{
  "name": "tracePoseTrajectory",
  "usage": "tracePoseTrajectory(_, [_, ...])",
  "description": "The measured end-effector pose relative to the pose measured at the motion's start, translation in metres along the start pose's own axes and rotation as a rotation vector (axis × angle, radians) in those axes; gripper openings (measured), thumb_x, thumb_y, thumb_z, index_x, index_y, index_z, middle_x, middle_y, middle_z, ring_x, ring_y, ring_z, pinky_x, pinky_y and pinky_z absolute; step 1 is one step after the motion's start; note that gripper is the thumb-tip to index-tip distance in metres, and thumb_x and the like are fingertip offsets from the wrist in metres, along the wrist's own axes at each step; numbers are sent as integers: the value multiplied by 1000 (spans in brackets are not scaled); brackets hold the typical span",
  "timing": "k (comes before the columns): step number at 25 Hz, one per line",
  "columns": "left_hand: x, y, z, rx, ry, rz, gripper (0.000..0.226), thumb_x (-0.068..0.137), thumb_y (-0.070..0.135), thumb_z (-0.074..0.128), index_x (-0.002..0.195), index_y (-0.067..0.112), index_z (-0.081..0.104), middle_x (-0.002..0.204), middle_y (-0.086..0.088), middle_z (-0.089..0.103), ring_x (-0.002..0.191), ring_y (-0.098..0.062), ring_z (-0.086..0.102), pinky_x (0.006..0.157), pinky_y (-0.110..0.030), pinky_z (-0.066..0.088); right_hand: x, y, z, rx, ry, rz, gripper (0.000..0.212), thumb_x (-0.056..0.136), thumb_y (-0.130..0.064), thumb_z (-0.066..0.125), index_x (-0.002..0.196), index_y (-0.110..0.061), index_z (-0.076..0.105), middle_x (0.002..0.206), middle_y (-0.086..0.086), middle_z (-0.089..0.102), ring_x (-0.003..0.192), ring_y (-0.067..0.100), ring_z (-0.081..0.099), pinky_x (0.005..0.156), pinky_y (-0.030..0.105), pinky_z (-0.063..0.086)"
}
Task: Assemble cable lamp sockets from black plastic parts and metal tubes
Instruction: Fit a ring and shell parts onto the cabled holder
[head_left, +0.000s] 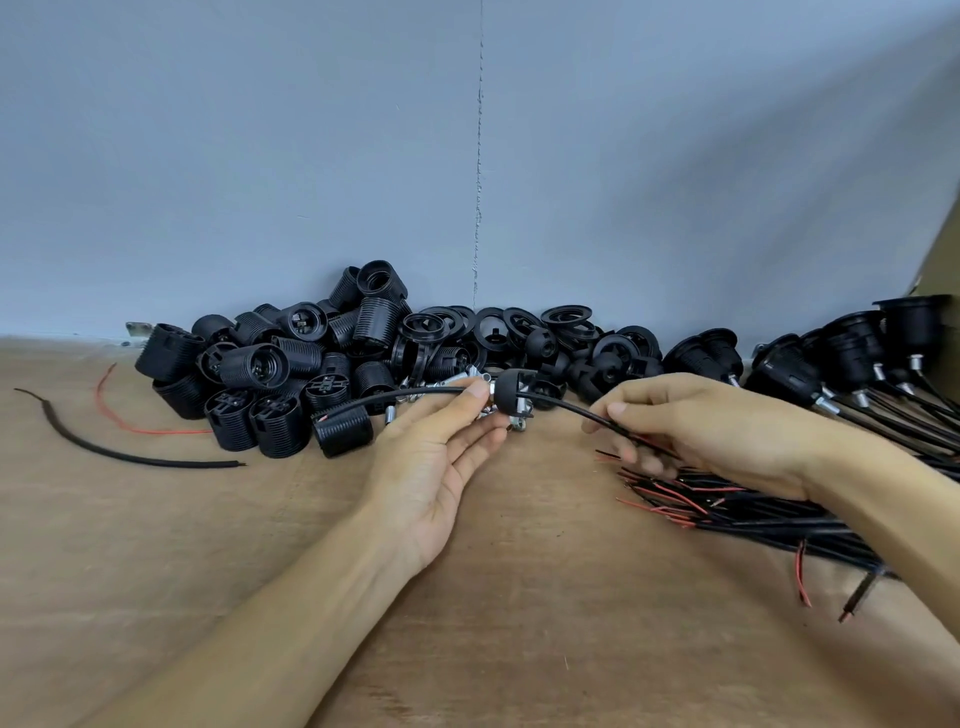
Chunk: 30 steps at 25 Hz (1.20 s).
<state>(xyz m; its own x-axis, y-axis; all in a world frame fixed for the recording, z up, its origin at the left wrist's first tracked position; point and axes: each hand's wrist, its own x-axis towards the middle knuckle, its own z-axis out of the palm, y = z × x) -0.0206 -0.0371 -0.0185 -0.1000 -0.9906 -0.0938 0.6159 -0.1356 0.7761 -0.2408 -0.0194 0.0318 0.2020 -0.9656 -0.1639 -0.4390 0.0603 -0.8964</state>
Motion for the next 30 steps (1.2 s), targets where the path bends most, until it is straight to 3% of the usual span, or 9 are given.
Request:
tracePoseTrajectory(3, [-1, -2, 1, 52, -25, 7, 20, 64, 15, 81, 83, 8, 79, 92, -13, 78, 77, -20, 76, 69, -27, 62, 5, 4, 7, 103, 41, -37, 21, 105, -7, 45, 114, -6, 64, 69, 3, 55, 53, 8, 41, 47, 20, 31])
tracePoseTrajectory(9, [-5, -7, 1, 211, -153, 30, 21, 67, 19, 81, 87, 12, 82, 95, -13, 77, 81, -20, 73, 72, -26, 61, 7, 1, 34, 495, 25, -40, 31, 103, 1, 40, 127, -7, 58, 79, 6, 65, 61, 14, 52, 51, 24, 37])
tracePoseTrajectory(13, [-5, -9, 1, 254, -150, 71, 23, 70, 21, 79, 90, 12, 82, 97, -11, 78, 82, -21, 73, 71, -27, 61, 5, -6, 42, 677, 106, -27, 31, 106, -20, 42, 129, -9, 60, 95, 15, 53, 71, 20, 62, 58, 31, 42])
tracePoseTrajectory(18, [-4, -11, 2, 307, -152, 103, 20, 74, 23, 77, 90, 14, 82, 99, -11, 78, 82, -18, 73, 70, -27, 61, 6, -3, 49, 567, 237, -21, 41, 100, -53, 44, 121, -23, 61, 109, 10, 60, 84, 21, 55, 59, 30, 38])
tracePoseTrajectory(22, [-5, -12, 3, 335, -197, 84, 20, 71, 26, 79, 88, 16, 83, 94, -9, 78, 82, -18, 73, 73, -28, 61, 6, -4, 55, 567, 236, -56, 43, 97, -58, 43, 119, -27, 61, 103, 5, 64, 74, 13, 55, 52, 25, 37])
tracePoseTrajectory(26, [-7, -14, 5, 374, -205, 92, 22, 72, 26, 79, 91, 15, 82, 95, -13, 78, 84, -19, 74, 73, -28, 60, 5, -3, 58, 521, 236, -63, 43, 95, -61, 43, 118, -31, 63, 109, 5, 59, 77, 14, 53, 52, 24, 39])
tracePoseTrajectory(28, [-6, -14, 5, 415, -176, 119, 9, 82, 21, 77, 87, 15, 82, 93, -12, 78, 84, -19, 74, 76, -32, 60, 5, -3, 54, 463, 235, -46, 40, 97, -60, 42, 115, -33, 65, 109, 3, 60, 78, 16, 53, 57, 28, 42])
tracePoseTrajectory(30, [-5, -13, 4, 487, -159, 167, 12, 92, 18, 72, 86, 14, 81, 91, -10, 78, 85, -19, 74, 81, -39, 59, 4, 0, 50, 244, 233, -30, 33, 100, -58, 40, 114, -40, 65, 111, -5, 63, 82, 16, 57, 71, 34, 49])
